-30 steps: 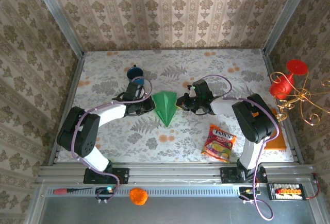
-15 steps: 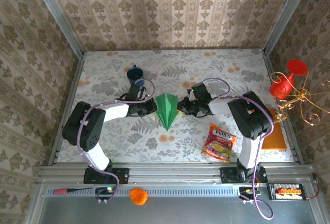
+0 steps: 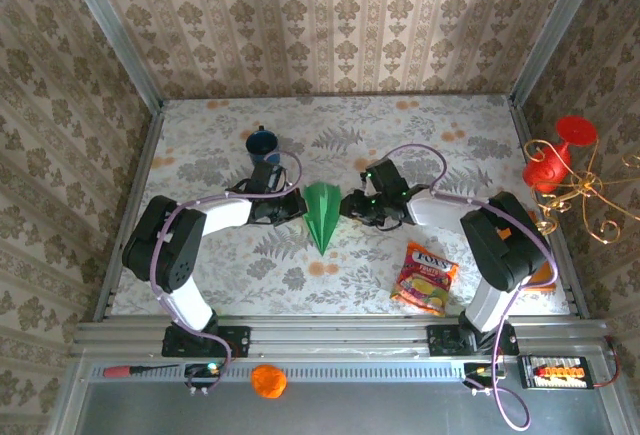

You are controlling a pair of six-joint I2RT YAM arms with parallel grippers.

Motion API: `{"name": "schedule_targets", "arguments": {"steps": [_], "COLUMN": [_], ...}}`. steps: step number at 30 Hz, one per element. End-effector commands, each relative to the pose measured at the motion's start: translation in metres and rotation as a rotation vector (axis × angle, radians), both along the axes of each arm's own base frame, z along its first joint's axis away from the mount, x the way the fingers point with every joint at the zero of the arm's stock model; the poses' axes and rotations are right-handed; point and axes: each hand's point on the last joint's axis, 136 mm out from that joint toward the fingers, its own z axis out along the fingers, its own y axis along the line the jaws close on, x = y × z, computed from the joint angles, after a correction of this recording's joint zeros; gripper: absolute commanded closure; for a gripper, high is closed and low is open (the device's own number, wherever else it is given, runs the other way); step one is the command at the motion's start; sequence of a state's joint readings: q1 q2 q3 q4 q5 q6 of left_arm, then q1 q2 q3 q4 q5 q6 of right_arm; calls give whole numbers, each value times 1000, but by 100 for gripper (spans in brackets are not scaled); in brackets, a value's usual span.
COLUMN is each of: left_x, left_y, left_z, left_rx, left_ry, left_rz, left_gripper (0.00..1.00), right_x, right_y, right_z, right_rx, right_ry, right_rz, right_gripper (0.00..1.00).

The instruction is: Fold a paper plane with a square sheet of paper (pick it up from the middle)

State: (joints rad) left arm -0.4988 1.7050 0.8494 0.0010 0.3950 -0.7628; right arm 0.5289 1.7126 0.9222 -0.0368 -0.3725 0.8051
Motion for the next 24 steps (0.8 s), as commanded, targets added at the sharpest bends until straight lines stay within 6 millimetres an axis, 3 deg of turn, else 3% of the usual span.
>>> {"name": "schedule_targets", "arguments": {"steps": [1, 8, 16, 24], "left_x": [0, -1, -1, -1], "left_y": [-3, -3, -4, -4], "left_z": [6, 6, 7, 7], "left_rx": [12, 15, 15, 14], "left_ry": [-14, -10, -14, -14], "left_rz": [-19, -18, -22, -23], "left_gripper": [100, 100, 100, 100], "right_x": [-13, -16, -20, -20], "right_y": [2, 14, 27, 29], "right_z": [-1, -12, -11, -16], "right_rx": [-82, -118, -78, -81], "right_ry": [-7, 24, 31, 48], "right_rz": [29, 48, 88, 94], "right_gripper": [67, 70, 78, 79]}}
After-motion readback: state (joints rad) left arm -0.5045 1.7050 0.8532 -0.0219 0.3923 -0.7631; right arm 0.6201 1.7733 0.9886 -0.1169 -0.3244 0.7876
